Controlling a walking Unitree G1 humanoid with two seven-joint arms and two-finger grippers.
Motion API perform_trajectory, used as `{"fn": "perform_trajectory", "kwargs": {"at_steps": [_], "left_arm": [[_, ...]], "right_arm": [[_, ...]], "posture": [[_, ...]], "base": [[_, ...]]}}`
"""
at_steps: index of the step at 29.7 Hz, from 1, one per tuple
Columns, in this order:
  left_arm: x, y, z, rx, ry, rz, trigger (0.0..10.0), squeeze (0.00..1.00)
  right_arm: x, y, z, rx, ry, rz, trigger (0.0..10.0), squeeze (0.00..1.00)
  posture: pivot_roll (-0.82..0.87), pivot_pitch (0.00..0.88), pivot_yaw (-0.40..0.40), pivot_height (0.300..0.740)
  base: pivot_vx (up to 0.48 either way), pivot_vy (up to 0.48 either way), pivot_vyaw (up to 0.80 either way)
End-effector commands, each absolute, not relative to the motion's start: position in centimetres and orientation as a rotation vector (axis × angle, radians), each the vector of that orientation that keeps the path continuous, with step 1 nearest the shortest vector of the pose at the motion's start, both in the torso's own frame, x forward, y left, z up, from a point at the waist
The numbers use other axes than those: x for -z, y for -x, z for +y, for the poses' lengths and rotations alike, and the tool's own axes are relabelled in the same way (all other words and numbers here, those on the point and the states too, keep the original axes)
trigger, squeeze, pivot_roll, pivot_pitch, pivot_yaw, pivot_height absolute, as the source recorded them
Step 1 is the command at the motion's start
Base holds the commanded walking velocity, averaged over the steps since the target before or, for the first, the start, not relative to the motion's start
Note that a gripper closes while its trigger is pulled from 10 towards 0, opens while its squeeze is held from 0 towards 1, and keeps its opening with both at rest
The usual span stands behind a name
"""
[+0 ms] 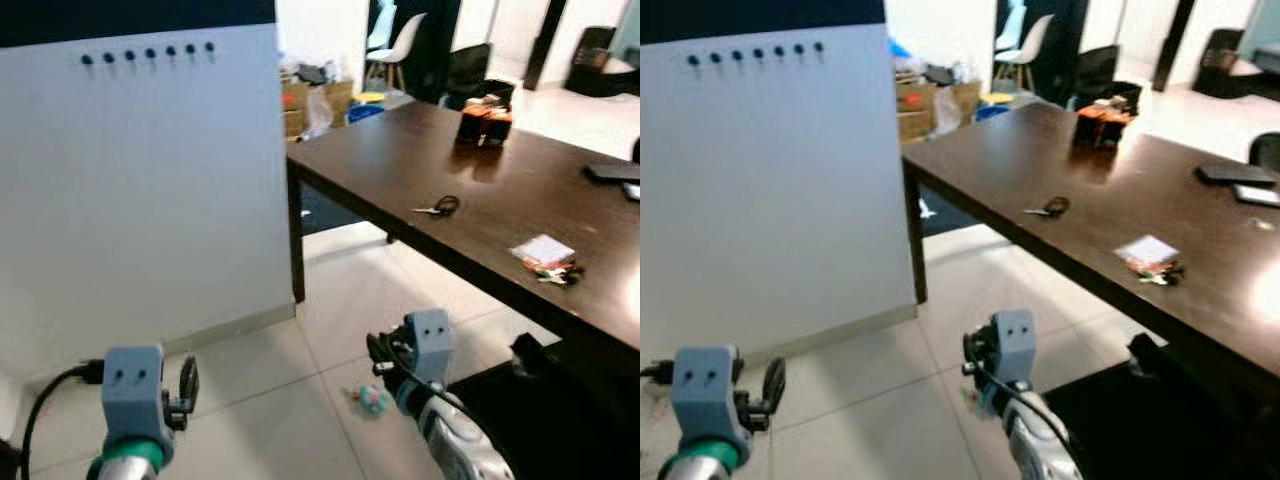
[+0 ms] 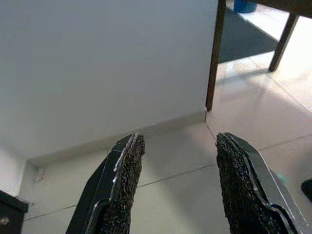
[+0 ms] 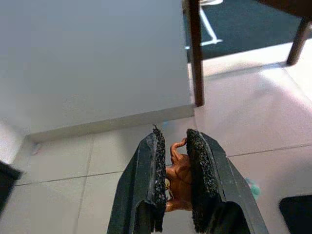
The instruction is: Hang keys on a hook
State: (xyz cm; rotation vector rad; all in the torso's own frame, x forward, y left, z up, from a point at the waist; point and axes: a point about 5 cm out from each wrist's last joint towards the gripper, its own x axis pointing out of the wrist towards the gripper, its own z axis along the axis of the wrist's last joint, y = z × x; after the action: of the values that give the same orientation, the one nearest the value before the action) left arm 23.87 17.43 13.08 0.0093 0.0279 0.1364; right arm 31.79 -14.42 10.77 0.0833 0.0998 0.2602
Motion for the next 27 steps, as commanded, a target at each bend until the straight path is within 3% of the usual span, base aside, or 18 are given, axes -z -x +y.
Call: {"fn": "perform_trajectory", "kwargs": {"at_steps": [1,8,23,27], "left_arm": [[-12.5,-23.5,18.2,-0.174,-0.029,0.051,10.0,0.00],[-12.7,-23.7,18.2,-0.181,-0.033,0.036,10.0,0.00],[-13.5,-23.5,16.9,-0.118,0.004,-0.039,10.0,0.00],[-13.6,-23.4,17.1,-0.116,0.010,-0.045,10.0,0.00]], "right_arm": [[-10.6,-31.7,-14.0,-0.270,-0.076,0.102,10.0,0.00],[-10.9,-31.9,-13.9,-0.267,-0.078,0.090,10.0,0.00],[-11.2,-31.7,-14.0,-0.268,-0.127,0.068,10.0,0.00],[-11.2,-31.5,-13.9,-0.269,-0.129,0.069,10.0,0.00]], "posture": [[-0.11,0.031,0.092,0.740],[-0.11,0.036,0.095,0.740],[-0.12,0.050,0.093,0.740],[-0.12,0.058,0.093,0.740]], "base": [[0.000,0.000,0.80],[0.000,0.000,0.80],[0.000,0.000,0.00],[0.275,0.000,0.00]]}}
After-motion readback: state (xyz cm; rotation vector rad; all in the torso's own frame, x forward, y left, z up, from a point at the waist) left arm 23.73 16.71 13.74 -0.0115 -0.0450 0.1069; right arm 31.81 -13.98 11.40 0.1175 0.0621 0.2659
